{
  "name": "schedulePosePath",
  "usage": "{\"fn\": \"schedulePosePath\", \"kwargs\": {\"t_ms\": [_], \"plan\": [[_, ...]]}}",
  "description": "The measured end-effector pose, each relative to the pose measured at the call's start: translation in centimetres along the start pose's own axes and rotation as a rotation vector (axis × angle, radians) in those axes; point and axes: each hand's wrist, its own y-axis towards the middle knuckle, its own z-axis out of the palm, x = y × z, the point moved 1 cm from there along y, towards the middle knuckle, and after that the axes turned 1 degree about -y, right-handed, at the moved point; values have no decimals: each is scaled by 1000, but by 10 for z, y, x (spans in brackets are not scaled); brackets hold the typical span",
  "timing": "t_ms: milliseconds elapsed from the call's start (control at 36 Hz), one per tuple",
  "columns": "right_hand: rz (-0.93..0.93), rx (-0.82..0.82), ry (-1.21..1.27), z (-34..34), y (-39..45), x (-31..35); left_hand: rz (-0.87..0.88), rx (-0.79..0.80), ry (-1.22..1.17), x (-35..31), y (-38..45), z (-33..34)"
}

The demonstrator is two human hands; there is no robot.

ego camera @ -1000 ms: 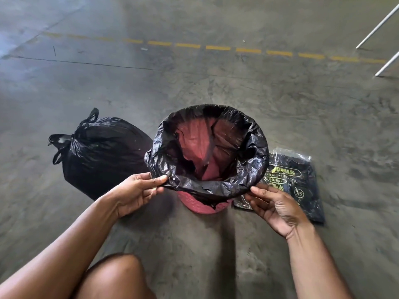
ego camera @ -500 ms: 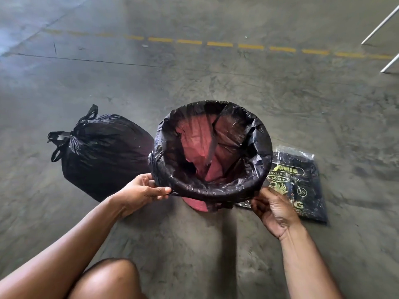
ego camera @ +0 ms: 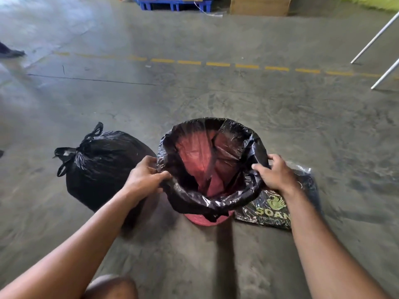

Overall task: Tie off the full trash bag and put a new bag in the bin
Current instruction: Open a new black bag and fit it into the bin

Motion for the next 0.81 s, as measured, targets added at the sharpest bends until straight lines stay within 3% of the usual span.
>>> {"fn": "schedulePosePath", "kwargs": {"t_ms": [139,361,806], "plan": [[-57,-82,-53,10,13,7,43,-134,45,-5,23,-4],[-76,-118,-29,24,29,13,111,-185,70,-24,52,-8],[-222,-184,25,45,23,12,141,-74,-28,28,64,-26]]}}
